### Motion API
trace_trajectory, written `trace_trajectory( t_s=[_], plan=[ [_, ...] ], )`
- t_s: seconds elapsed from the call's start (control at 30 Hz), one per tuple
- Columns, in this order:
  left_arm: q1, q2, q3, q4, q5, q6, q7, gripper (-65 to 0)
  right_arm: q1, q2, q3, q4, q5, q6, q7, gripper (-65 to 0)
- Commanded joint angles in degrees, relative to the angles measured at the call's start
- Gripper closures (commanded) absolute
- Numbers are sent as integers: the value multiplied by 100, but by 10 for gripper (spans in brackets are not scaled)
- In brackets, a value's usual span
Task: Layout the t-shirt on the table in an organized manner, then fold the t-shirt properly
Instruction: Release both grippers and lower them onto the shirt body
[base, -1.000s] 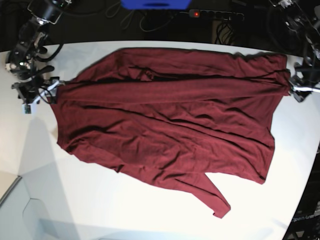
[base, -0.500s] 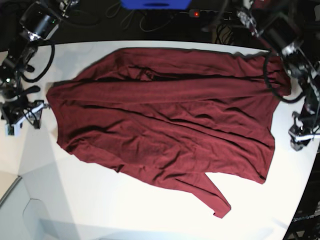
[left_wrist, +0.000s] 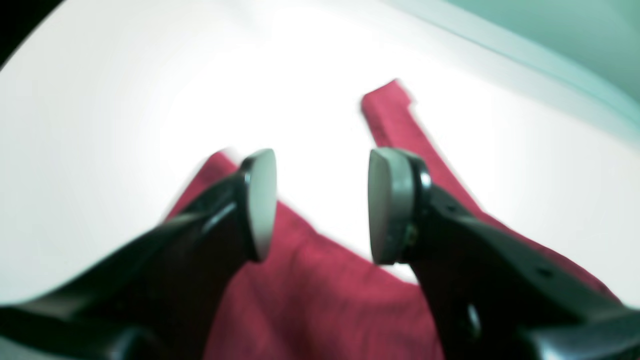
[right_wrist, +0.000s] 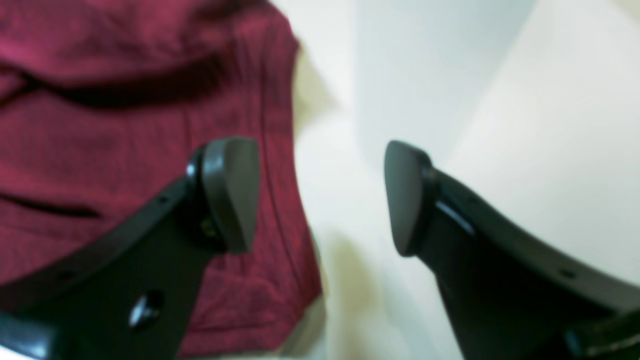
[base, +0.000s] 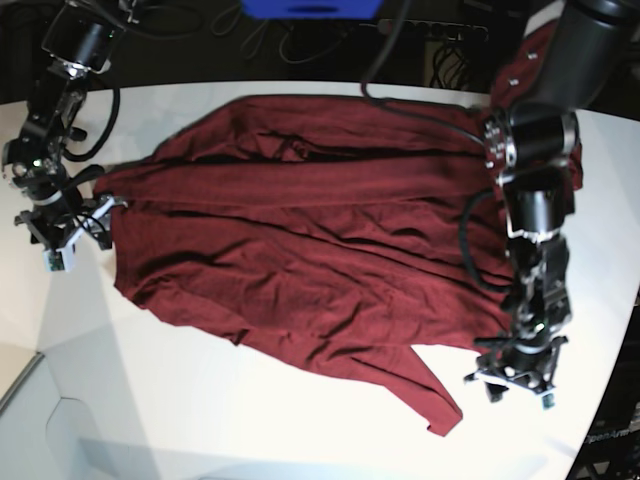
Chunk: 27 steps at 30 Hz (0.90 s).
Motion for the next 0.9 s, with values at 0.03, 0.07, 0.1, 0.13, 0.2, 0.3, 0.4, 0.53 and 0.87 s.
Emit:
trace_trajectory(
  t_s=[0.03,0.07,0.1,0.13,0.2,0.3,0.4,0.53,0.87],
  plan=[
    [-376,-105,-36,-637,244,67,-311,-284,-38,101,22,137,99,-3,157,-397],
    [-490,-105,-36,-1023,323,67,-434,-284,-55,101,22,128,99,-3,175,-397],
    [-560,-105,-27,-1331,349,67,-548,-284,-64,101,22,119,99,-3,183,-397],
    [-578,-105,-9,-1551,358,67,-680,-284,-73,101,22,119,99,-3,183,-397],
    [-569,-105,0,-1894,384,67,-1032,-284,-73,92,-13,119,108,6,166,-397],
    [-393,-105,8,-1885,367,67,-1155,-284,-20,31,-22,119,126,15,175,-397],
    [-174,-175,-27,-1709,349,67,-1155,-284,191,-145,-93,110,126,23,183,-397],
    [266,-219,-27,-1270,340,50,-997,-284,332,-215,-611,110,117,23,157,-397],
    [1215,-219,-27,-100,340,23,-355,-284,393,-215,-1279,-540,108,6,210,-397]
  ],
)
